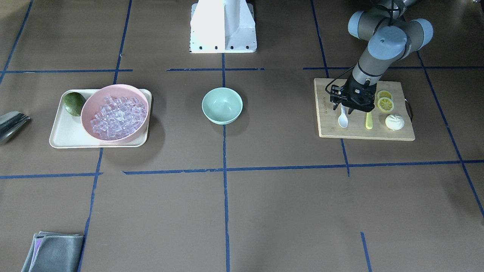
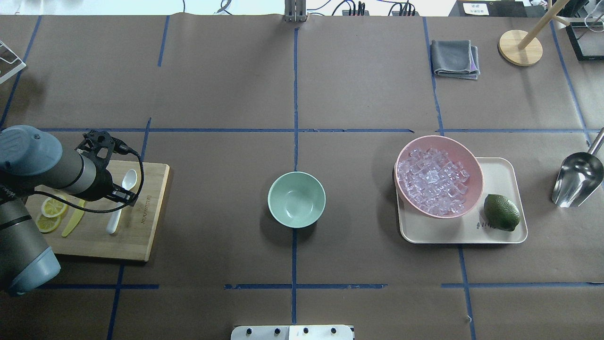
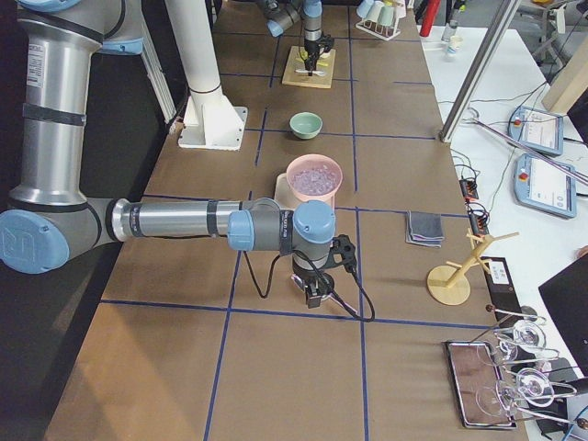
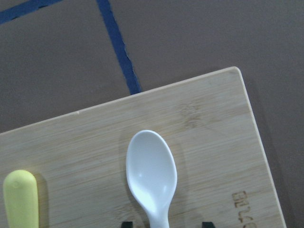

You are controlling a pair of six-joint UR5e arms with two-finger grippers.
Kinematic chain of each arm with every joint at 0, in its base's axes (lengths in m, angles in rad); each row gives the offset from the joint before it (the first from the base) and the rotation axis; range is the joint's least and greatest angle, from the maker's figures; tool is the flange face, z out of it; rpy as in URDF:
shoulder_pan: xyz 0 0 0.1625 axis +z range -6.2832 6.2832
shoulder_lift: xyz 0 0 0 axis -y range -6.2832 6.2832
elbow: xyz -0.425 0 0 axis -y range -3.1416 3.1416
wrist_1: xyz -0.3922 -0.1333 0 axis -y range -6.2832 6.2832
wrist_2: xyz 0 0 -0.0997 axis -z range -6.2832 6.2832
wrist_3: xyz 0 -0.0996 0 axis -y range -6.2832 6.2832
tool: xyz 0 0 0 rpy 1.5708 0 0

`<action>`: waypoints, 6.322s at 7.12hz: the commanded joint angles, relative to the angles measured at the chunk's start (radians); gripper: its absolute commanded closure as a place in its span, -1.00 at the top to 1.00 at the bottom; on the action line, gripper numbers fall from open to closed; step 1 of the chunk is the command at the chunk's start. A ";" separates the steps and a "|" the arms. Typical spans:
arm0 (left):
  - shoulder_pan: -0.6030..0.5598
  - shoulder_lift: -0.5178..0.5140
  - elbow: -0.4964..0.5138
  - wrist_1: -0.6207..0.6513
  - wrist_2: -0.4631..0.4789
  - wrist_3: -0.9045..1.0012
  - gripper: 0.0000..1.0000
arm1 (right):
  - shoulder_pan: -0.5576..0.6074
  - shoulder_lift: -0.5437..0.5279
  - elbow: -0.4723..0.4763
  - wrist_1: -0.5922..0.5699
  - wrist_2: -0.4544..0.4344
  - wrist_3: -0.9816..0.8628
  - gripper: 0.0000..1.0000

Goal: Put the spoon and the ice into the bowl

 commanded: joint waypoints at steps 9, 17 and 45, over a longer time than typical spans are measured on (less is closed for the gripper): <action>-0.003 0.005 -0.015 0.005 -0.037 0.000 -1.00 | 0.000 0.001 0.000 0.000 0.000 0.002 1.00; 0.097 -0.538 0.019 0.314 -0.120 -0.408 -1.00 | 0.000 0.003 0.003 0.002 0.003 0.002 1.00; -0.317 -0.100 -0.086 0.256 -0.335 0.147 0.74 | -0.836 0.391 0.136 0.169 -0.359 1.305 0.80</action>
